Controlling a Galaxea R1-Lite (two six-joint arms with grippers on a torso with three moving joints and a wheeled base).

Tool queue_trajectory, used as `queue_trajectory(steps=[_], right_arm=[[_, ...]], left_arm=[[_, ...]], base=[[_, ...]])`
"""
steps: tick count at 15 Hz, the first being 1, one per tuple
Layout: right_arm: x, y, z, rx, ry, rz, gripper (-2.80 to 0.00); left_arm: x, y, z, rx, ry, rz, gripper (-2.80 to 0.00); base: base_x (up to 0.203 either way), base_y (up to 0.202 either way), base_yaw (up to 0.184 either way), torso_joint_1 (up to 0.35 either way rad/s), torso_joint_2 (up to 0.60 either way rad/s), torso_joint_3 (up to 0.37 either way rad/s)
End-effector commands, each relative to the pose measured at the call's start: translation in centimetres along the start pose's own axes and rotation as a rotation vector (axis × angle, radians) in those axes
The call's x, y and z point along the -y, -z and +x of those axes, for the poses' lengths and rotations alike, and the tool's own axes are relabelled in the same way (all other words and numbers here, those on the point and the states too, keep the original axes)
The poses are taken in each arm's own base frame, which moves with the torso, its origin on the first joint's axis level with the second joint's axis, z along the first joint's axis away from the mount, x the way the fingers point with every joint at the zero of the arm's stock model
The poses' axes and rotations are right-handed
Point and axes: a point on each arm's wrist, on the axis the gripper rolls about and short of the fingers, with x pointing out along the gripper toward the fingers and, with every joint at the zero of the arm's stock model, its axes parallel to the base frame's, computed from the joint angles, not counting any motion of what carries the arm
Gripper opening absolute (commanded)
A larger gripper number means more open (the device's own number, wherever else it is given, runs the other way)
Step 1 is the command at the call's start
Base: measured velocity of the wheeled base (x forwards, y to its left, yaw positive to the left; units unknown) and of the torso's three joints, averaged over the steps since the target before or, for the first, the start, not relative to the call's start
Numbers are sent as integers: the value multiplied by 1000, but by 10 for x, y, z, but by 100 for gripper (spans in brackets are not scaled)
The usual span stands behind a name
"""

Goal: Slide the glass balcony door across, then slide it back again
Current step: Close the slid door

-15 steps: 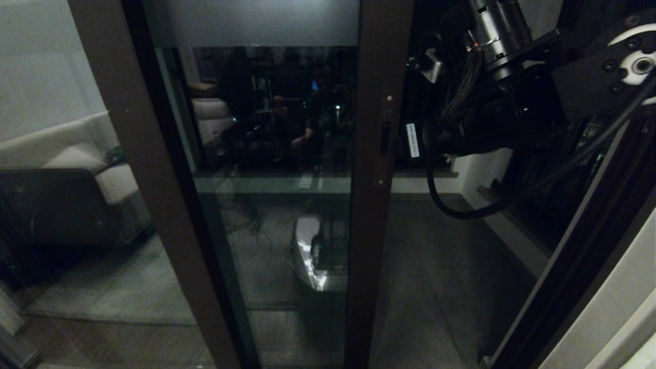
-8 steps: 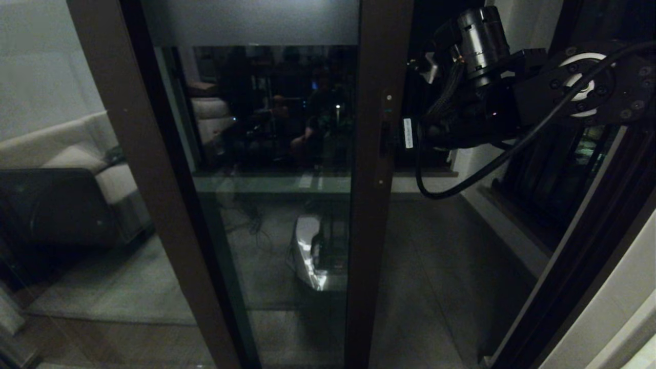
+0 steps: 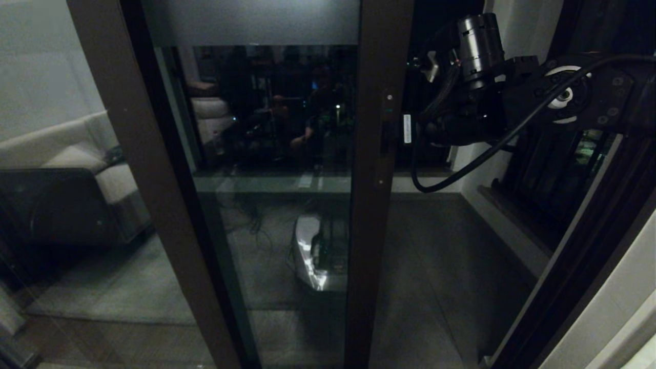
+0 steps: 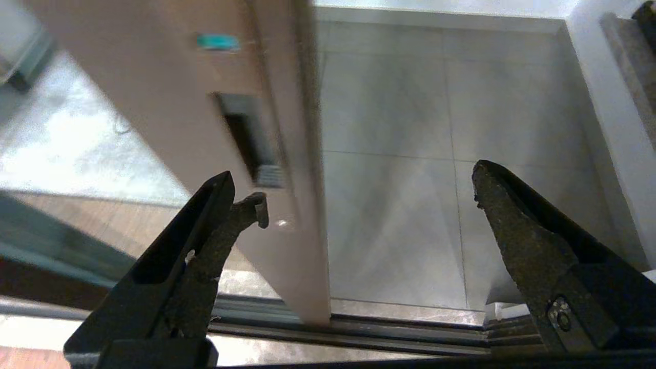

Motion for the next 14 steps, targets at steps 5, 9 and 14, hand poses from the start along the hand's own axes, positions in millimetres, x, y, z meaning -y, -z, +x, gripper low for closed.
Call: queue_trajectory(steps=[5,9,14], right_arm=[[6,1,19,41,21,28,0],[5,3,22,34,22,27,0],[9,5,34,45,44,35,0]], left_arm=[[0,0,0,-1,-1,0,-280],[0,0,0,-2,-1,0,-280],[0,0,0,-3,0,0,-280]], base=[[0,0,0,0,0,0],[0,0,0,0,0,0],[0,0,0,0,0,0]])
